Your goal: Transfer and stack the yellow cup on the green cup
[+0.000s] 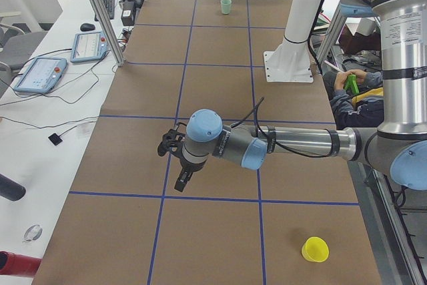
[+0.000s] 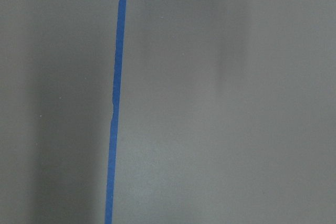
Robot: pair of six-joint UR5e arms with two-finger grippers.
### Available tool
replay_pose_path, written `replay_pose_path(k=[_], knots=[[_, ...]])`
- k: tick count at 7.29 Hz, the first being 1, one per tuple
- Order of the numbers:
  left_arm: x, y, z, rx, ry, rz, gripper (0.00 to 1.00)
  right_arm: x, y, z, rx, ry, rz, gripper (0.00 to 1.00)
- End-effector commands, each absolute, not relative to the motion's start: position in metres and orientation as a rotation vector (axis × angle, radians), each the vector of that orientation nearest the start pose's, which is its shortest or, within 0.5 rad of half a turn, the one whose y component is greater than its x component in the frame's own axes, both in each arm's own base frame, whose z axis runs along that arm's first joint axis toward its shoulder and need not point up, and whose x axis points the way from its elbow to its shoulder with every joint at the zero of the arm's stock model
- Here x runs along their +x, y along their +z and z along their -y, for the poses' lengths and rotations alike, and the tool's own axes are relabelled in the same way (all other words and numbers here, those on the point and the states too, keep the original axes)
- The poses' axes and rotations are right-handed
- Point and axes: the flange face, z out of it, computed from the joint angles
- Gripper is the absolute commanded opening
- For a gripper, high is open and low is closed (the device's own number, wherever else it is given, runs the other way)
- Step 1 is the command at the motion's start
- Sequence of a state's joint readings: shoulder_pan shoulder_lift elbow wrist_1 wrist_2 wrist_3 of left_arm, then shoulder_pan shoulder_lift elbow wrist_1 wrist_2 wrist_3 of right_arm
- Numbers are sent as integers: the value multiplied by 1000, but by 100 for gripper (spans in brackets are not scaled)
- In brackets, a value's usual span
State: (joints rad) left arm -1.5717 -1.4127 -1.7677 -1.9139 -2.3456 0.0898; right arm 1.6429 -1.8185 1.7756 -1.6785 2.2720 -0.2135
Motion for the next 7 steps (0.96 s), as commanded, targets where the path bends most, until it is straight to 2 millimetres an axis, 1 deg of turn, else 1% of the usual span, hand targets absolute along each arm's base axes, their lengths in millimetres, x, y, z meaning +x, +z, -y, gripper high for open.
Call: replay_pose_path(k=[1,2,3,4,5,7], knots=[[-62,575,441,453,214,-784,100,95,690,360,-64,-73,716,100],[-61,560,442,453,127,-811,100,95,693,356,-71,-73,721,100],[-63,551,443,419,-24,-817,100,94,696,351,-79,-71,722,100],[-65,546,447,408,-155,-748,100,94,699,346,-88,-67,723,100],[-57,548,453,396,-283,-658,100,93,703,340,-98,-63,728,100],[-46,564,454,394,-518,-480,100,93,709,331,-114,-57,729,100]])
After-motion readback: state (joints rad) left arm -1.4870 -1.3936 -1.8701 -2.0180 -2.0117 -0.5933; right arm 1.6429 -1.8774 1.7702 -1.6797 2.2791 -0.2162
